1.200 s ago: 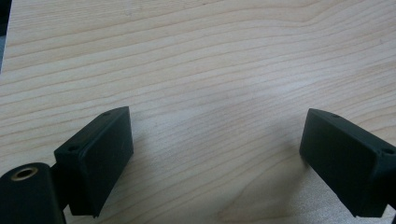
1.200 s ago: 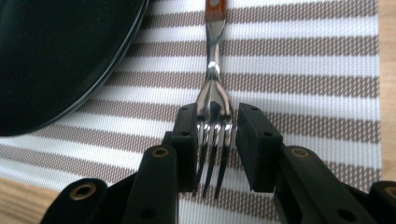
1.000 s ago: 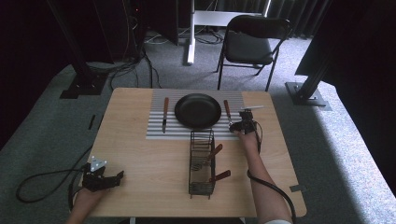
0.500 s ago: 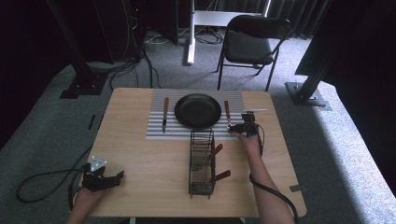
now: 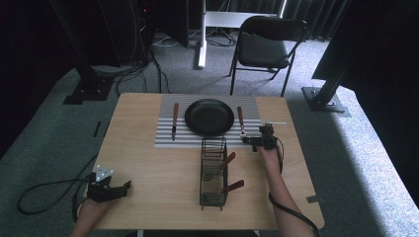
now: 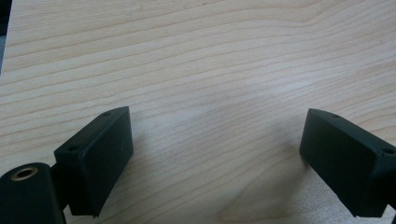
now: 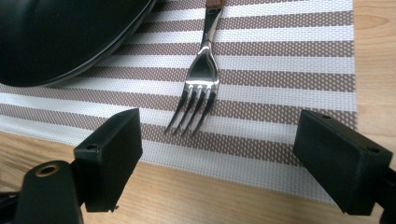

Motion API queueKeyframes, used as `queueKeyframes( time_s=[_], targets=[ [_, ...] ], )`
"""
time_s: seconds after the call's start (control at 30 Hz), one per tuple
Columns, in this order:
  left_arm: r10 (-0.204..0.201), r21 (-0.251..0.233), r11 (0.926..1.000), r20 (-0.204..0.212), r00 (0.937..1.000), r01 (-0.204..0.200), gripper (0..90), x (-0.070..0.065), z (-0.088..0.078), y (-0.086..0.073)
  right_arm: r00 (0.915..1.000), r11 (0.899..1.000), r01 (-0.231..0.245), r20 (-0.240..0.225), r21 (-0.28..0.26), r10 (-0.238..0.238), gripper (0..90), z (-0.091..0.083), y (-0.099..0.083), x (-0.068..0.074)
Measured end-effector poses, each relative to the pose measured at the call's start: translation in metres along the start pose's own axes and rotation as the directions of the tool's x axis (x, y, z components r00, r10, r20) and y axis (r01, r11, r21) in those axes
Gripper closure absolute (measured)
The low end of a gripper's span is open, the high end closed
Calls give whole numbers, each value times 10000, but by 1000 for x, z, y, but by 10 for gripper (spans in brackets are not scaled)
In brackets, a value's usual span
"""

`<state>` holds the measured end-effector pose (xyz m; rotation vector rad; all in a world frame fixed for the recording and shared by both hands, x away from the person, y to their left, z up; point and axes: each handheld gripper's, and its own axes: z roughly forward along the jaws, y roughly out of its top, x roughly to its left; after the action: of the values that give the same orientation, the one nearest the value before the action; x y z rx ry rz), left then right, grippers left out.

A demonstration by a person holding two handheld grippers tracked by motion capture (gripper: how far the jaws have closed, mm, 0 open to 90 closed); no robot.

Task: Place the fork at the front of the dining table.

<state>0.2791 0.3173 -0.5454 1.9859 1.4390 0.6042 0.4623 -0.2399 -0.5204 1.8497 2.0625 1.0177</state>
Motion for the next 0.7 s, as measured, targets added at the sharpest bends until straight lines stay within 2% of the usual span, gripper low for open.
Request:
queueKeyframes(
  time_s=[0.2,0.37,0.43,0.7],
  targets=[
    [-4,-3,10000,-1,10000,4,95,0,0,0,9984,9983,512,271,-274,-504,141,-8,-10,-1],
    [-2,-1,10000,0,10000,2,95,0,0,0,9978,9970,597,334,-500,-581,124,-13,-18,-2],
    [3,0,10000,0,10000,-3,95,0,0,0,9963,9949,730,512,-698,-695,124,-15,-23,-2],
    [-3,-3,10000,-2,10000,3,95,0,0,0,9938,9916,1045,473,-764,-1011,123,-20,-41,-1]
  ],
)
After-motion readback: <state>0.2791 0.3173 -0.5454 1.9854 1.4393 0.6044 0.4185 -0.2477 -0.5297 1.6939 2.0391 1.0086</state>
